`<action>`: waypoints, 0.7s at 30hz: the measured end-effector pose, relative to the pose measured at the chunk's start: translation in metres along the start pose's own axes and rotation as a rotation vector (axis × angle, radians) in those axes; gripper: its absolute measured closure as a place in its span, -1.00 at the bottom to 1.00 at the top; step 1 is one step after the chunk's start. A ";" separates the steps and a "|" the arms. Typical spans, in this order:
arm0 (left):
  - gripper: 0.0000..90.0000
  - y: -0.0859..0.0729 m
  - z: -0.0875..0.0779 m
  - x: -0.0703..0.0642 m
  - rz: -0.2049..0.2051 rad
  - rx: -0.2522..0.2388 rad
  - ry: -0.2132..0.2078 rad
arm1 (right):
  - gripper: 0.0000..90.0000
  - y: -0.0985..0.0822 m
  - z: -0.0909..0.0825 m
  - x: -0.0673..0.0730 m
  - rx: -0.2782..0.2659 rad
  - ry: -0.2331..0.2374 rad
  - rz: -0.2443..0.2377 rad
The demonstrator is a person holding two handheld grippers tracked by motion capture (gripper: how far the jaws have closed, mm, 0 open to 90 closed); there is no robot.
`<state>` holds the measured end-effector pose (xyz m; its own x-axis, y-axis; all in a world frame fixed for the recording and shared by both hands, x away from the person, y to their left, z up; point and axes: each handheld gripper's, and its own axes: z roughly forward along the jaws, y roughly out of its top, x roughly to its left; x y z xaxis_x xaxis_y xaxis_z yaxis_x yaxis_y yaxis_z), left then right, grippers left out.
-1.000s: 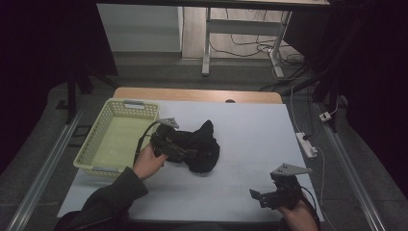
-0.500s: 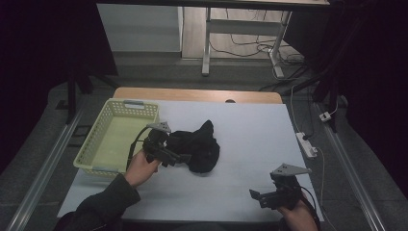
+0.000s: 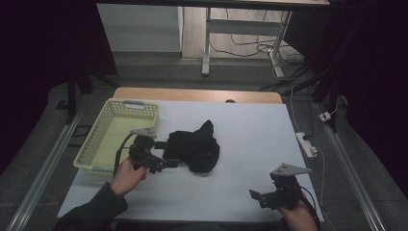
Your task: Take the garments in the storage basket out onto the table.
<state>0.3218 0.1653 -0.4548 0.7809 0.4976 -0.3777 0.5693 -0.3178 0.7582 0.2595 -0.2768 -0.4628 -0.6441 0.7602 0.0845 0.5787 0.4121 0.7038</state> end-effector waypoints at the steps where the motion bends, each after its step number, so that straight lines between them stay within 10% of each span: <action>1: -1.00 -0.002 -0.002 0.000 0.000 -0.002 0.002 | -1.00 0.000 0.000 0.000 0.000 0.000 0.000; 21: -1.00 -0.048 -0.045 -0.002 -0.062 -0.035 0.097 | -1.00 0.000 0.000 0.000 0.002 -0.005 0.005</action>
<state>0.2812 0.2158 -0.4671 0.7151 0.5917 -0.3722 0.6049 -0.2570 0.7537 0.2596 -0.2767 -0.4628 -0.6387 0.7648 0.0849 0.5833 0.4092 0.7017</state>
